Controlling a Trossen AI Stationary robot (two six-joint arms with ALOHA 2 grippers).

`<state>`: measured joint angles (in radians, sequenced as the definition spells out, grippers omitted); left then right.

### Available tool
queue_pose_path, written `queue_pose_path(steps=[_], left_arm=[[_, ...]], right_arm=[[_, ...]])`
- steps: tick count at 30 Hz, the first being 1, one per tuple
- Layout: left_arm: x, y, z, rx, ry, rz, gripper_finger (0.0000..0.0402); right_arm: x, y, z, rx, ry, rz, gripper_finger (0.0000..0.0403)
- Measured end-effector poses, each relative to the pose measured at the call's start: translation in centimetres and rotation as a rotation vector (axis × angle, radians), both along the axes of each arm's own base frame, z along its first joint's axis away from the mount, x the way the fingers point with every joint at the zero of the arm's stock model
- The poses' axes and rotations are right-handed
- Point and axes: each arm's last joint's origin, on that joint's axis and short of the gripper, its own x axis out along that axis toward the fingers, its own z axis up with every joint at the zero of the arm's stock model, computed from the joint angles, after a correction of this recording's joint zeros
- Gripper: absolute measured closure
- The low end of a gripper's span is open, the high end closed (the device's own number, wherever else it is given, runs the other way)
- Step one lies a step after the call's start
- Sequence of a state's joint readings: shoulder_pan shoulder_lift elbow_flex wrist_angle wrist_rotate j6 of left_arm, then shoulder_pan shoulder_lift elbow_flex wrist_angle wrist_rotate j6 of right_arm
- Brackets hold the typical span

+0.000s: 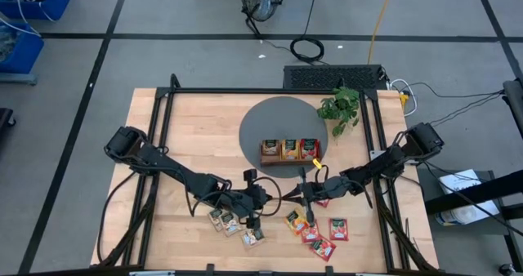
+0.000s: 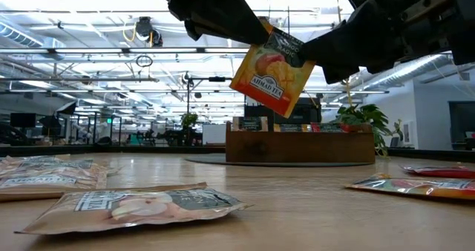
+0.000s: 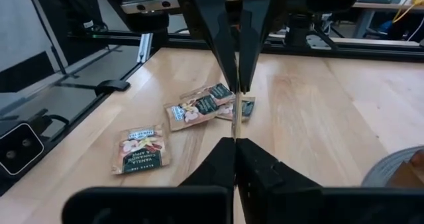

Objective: Pick & Place Tea
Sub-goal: Put the yellow tea bag into the middle section of the wooden organizer

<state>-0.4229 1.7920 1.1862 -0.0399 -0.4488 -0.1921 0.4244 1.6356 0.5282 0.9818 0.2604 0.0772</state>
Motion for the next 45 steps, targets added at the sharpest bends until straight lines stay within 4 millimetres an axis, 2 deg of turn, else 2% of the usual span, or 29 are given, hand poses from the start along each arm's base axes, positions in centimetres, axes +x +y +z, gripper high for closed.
queue_pose_path(steps=[9, 14, 18, 24, 29, 34, 39, 45], left_arm=[[-0.4, -0.7, -0.2, 0.032, 0.022, -0.040, 0.0316], [-1.9, -1.7, -0.9, 0.025, 0.142, -0.068, 0.0273], [-3.5, -3.8, -1.5, -0.015, 0.195, -0.111, 0.0258], [-5.5, -6.6, -1.9, 0.046, 0.162, -0.185, 0.0277], [-6.3, -7.7, -2.0, 0.094, 0.156, -0.232, 0.0332], [-6.8, -7.7, -3.0, 0.116, 0.145, -0.256, 0.0394], [-6.7, -7.0, -3.7, 0.100, 0.145, -0.230, 0.0378], [-6.7, -6.5, -4.1, 0.083, 0.154, -0.202, 0.0358]], right_arm=[[-0.1, 0.0, -0.4, -0.017, 0.036, -0.002, 0.0403], [-0.3, -0.1, -1.0, -0.029, 0.106, -0.008, 0.0403], [-0.4, -0.7, -0.8, -0.029, 0.144, -0.026, 0.0403], [-0.8, -2.7, 3.2, -0.074, 0.212, -0.083, 0.0403], [-1.4, -4.5, 7.1, -0.127, 0.311, -0.132, 0.0403], [-1.0, -7.4, 9.5, -0.201, 0.403, -0.182, 0.0403], [-0.6, -11.1, 10.0, -0.214, 0.445, -0.257, 0.0403], [-0.8, -14.6, 8.6, -0.116, 0.527, -0.256, 0.0403]])
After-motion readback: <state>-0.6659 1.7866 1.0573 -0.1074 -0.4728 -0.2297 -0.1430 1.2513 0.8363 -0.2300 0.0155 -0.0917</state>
